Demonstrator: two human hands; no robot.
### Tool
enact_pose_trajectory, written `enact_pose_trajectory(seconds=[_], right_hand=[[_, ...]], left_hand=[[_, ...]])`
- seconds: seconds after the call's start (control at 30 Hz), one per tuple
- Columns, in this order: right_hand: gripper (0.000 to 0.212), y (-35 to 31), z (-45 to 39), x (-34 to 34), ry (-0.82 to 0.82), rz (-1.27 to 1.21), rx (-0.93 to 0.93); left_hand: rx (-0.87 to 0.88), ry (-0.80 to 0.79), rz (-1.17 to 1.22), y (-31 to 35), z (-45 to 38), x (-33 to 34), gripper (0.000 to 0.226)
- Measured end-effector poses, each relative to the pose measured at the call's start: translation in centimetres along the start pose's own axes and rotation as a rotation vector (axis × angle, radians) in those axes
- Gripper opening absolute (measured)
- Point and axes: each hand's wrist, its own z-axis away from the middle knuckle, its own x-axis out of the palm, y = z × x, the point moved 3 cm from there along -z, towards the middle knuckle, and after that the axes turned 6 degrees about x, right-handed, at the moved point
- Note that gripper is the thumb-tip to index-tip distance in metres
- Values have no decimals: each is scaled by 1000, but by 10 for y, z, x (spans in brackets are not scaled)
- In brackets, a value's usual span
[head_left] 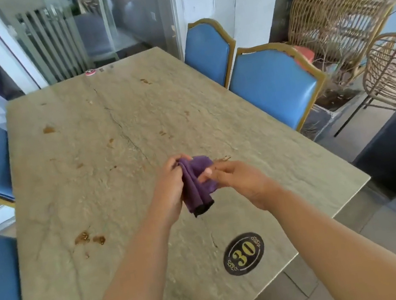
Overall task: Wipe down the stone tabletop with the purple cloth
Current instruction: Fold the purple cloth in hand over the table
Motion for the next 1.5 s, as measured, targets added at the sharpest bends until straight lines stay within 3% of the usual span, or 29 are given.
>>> enact_pose_trajectory(seconds=[0.07, 0.1, 0.2, 0.33, 0.47, 0.63, 0.7, 0.87, 0.97, 1.07, 1.17, 1.37, 1.5], right_hand=[[9, 5, -8, -16, 202, 136, -36], [20, 7, -11, -23, 260, 233, -44], [40, 15, -14, -30, 167, 422, -41], [9, 25, -2, -36, 142, 260, 14], [17, 35, 12, -38, 231, 278, 11], [9, 43, 32, -55, 315, 312, 22], [7, 47, 40, -73, 370, 268, 40], [7, 65, 47, -131, 487, 258, 93], [12, 85, 35, -162, 507, 288, 144], [36, 111, 20, -173, 461, 431, 267], [53, 129, 16, -160, 459, 828, 261], [62, 180, 22, -114, 132, 1259, -42], [59, 183, -15, -151, 158, 1320, 11]], left_hand=[[27, -33, 17, -2, 9, 7, 38], [36, -54, 34, -3, 14, 10, 37], [32, -139, 133, -4, 21, 16, 30], [-16, -165, 271, -18, 25, 20, 17], [-127, -171, 411, -36, 36, 30, 21], [1, -315, -319, -65, 45, 35, 45], [9, -366, -488, -72, 46, 40, 44], [-118, -379, -246, -74, 38, 75, 17], [-127, -325, -180, -81, 26, 102, 14], [-36, -182, -529, -101, 7, 117, 21], [81, -110, -796, -117, -4, 125, 26], [201, 187, -1024, -138, 7, 105, 24], [207, 159, -1136, -155, 22, 82, 42]])
